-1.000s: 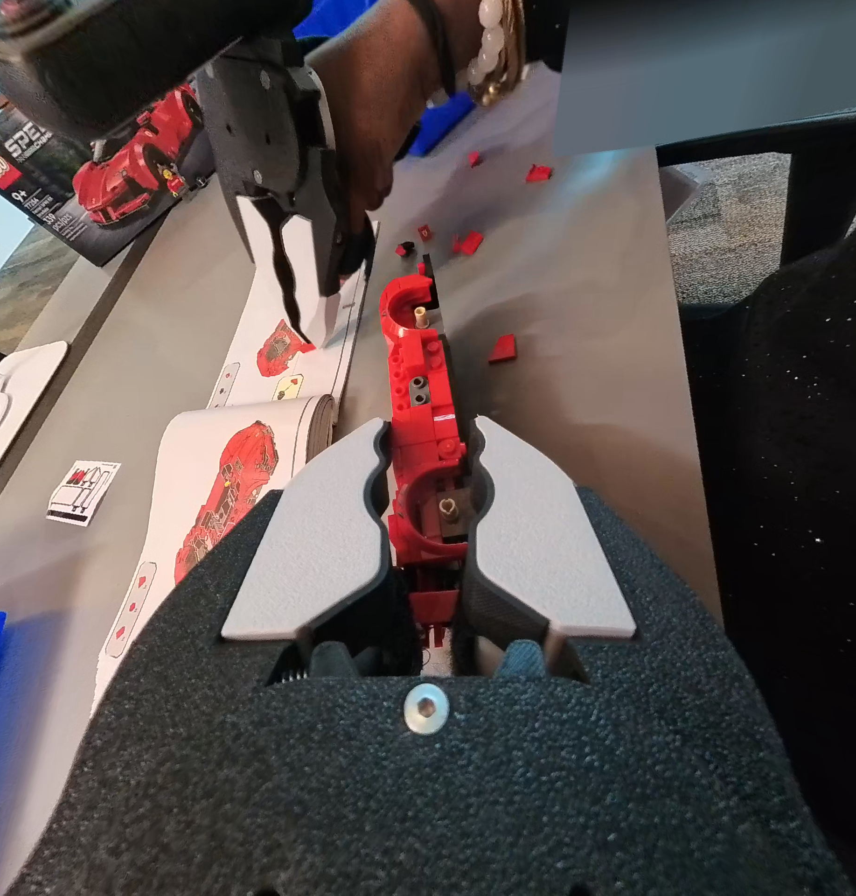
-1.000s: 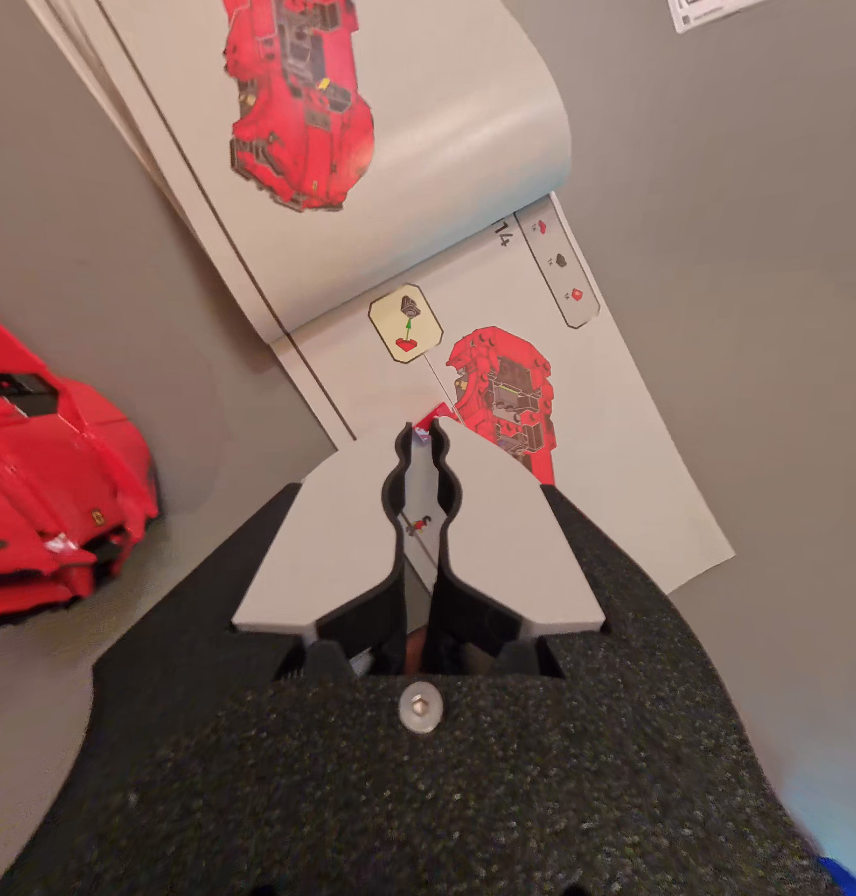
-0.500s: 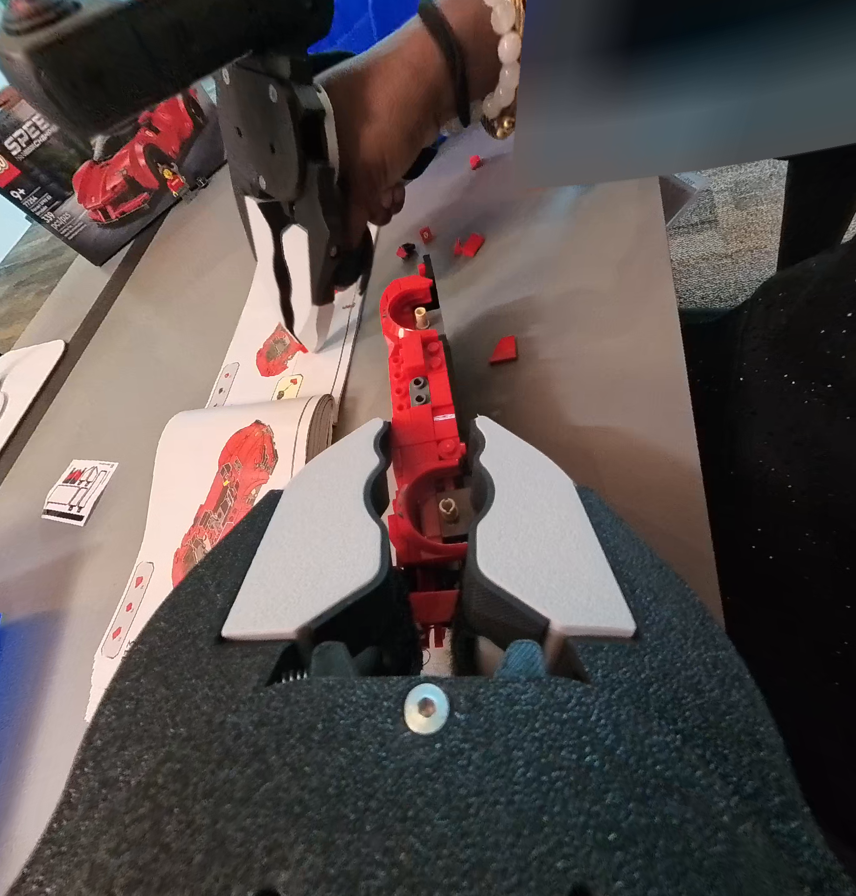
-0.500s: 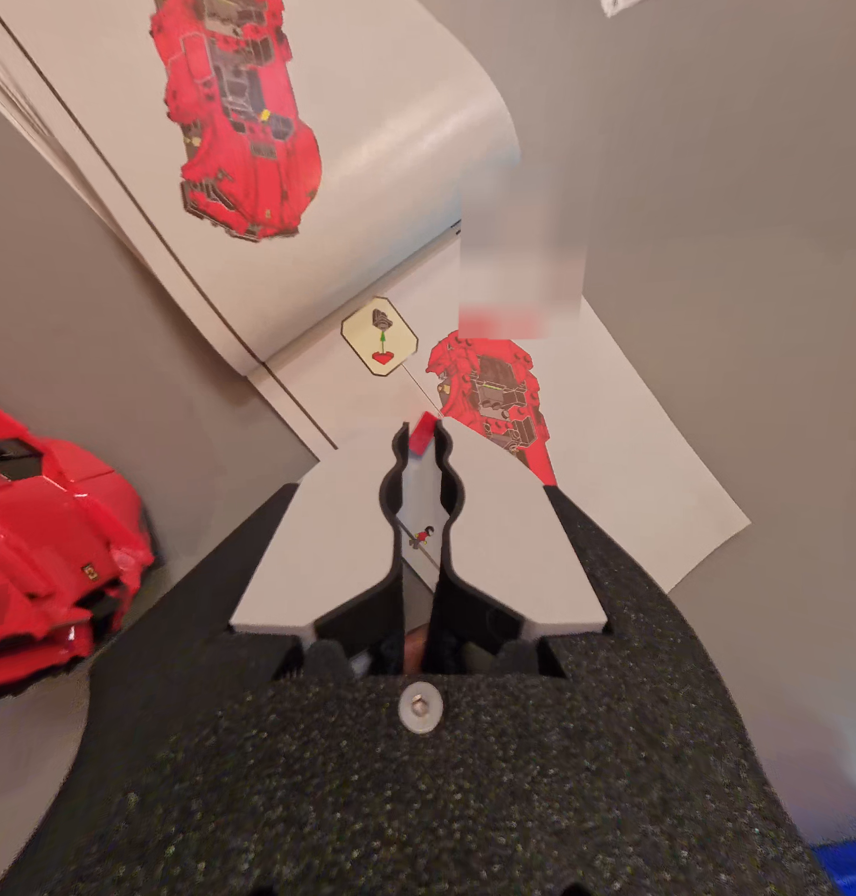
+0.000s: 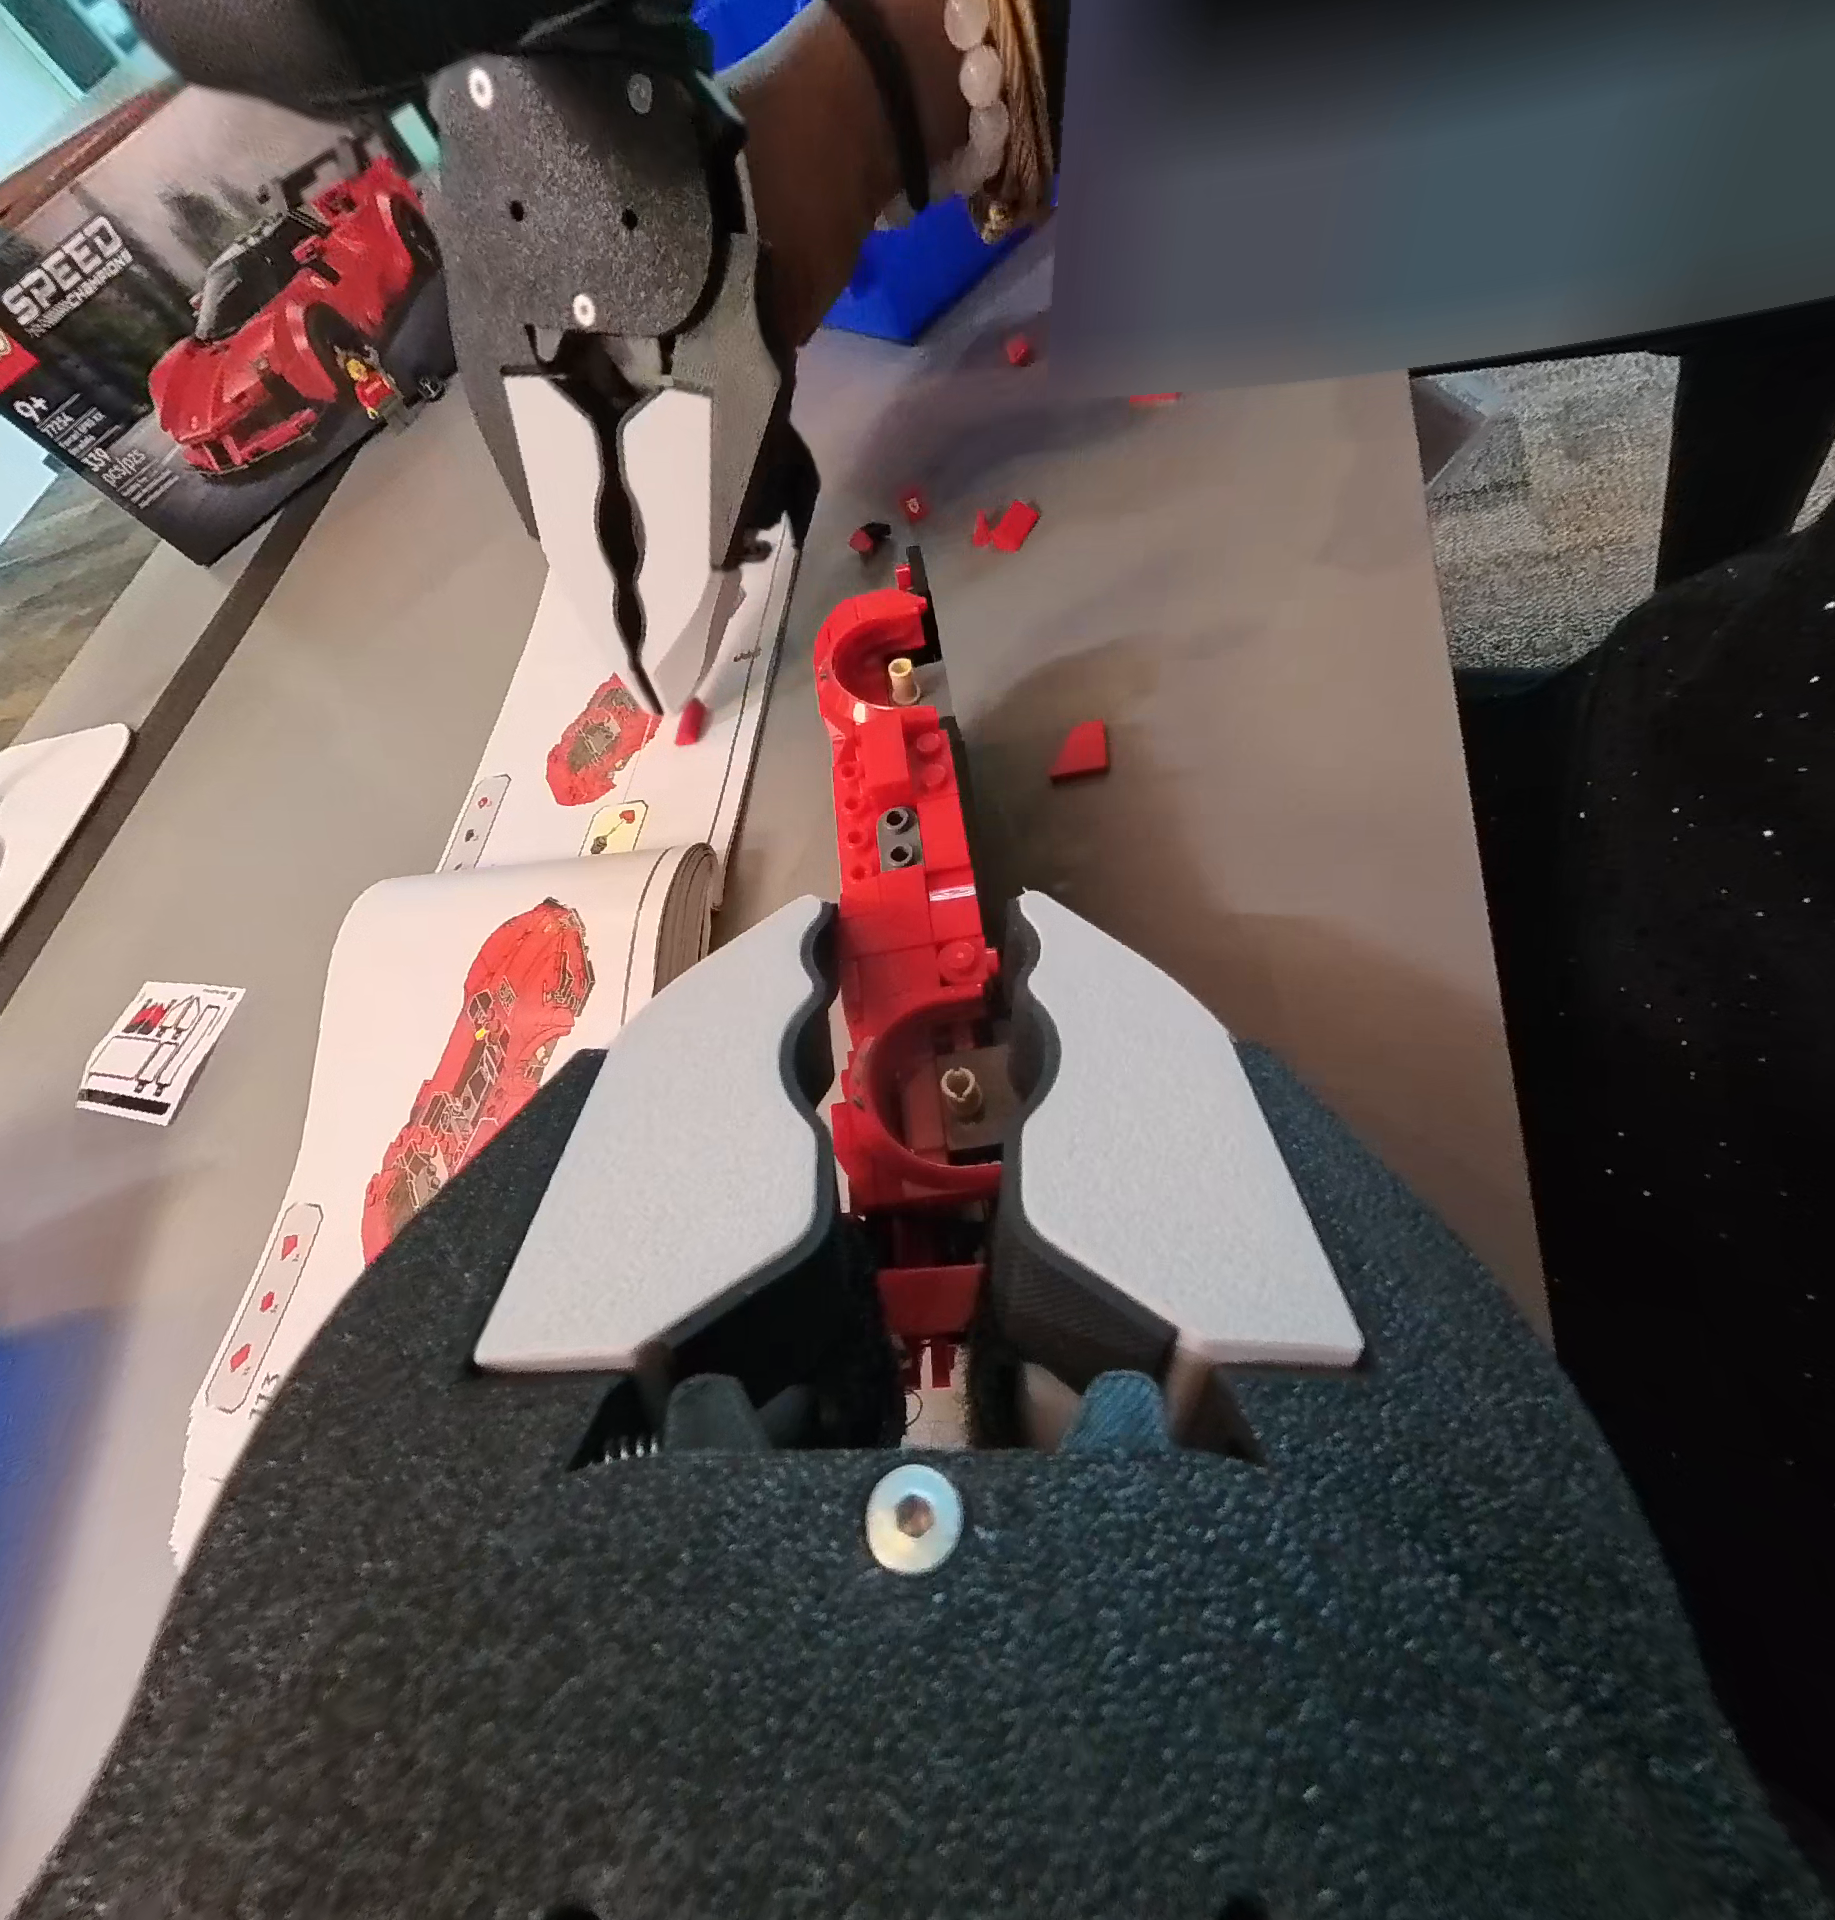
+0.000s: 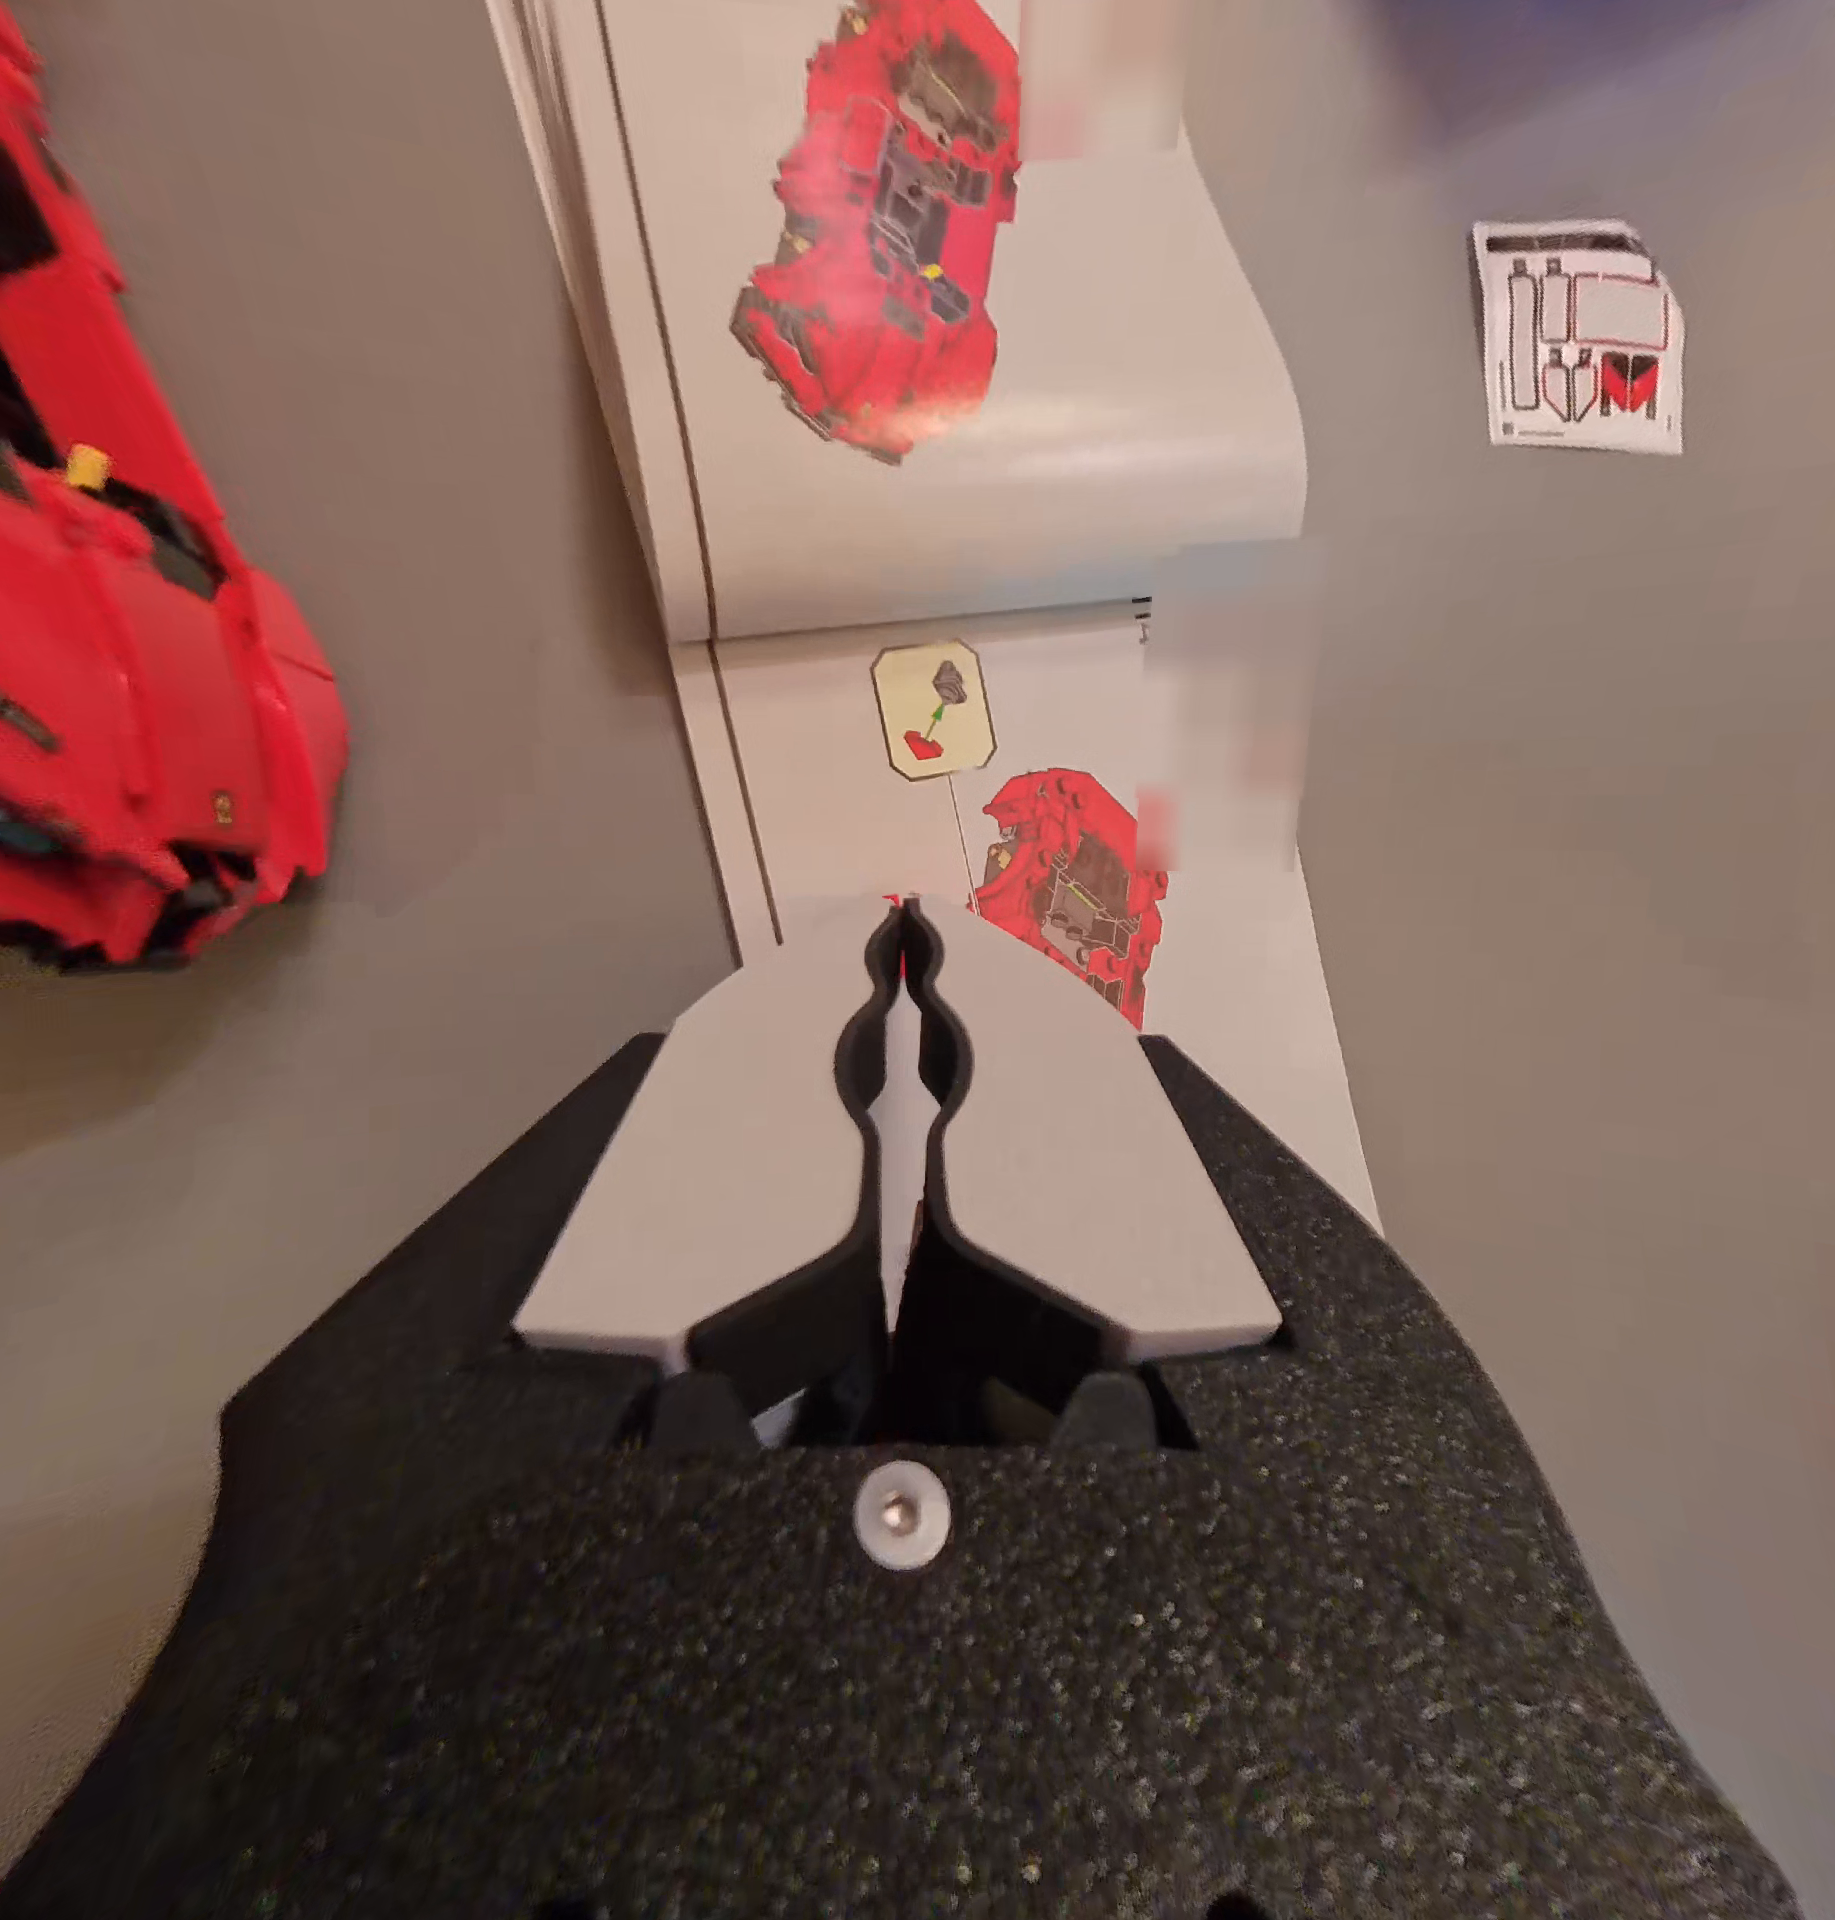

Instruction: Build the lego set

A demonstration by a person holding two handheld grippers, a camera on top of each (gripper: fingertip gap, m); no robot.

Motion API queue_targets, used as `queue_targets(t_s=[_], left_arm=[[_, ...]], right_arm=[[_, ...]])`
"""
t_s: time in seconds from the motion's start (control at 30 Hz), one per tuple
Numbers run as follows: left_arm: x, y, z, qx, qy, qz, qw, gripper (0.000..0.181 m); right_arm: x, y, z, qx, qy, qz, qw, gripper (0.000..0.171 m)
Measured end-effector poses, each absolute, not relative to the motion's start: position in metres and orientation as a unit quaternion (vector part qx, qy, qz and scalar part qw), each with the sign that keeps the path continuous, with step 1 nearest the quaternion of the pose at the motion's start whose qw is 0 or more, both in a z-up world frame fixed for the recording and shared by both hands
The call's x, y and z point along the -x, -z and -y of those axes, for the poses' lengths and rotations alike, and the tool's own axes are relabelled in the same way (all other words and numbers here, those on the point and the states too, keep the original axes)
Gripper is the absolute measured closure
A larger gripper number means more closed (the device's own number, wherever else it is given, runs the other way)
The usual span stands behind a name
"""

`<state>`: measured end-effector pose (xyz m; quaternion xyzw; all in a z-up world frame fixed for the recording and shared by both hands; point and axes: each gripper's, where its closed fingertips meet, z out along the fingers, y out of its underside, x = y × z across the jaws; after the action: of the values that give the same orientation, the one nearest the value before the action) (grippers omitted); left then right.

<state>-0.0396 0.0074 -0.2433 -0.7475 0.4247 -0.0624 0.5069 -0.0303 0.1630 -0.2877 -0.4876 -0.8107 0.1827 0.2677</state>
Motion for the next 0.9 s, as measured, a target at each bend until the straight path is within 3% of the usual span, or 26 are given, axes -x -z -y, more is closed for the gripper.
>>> queue_targets(t_s=[0.27, 0.4, 0.9], left_arm=[[0.039, 0.244, -0.008, 0.748, 0.061, -0.425, 0.506, 0.151], [0.039, 0.244, -0.008, 0.748, 0.06, -0.426, 0.505, 0.151], [0.039, 0.243, -0.009, 0.747, 0.063, -0.424, 0.508, 0.151]], right_arm=[[0.022, 0.287, -0.159, 0.468, -0.198, 0.825, 0.247, 0.164], [0.02, 0.286, -0.163, 0.485, -0.206, 0.831, 0.18, 0.159], [0.024, 0.301, -0.162, 0.451, -0.136, 0.879, 0.078, 0.163]])
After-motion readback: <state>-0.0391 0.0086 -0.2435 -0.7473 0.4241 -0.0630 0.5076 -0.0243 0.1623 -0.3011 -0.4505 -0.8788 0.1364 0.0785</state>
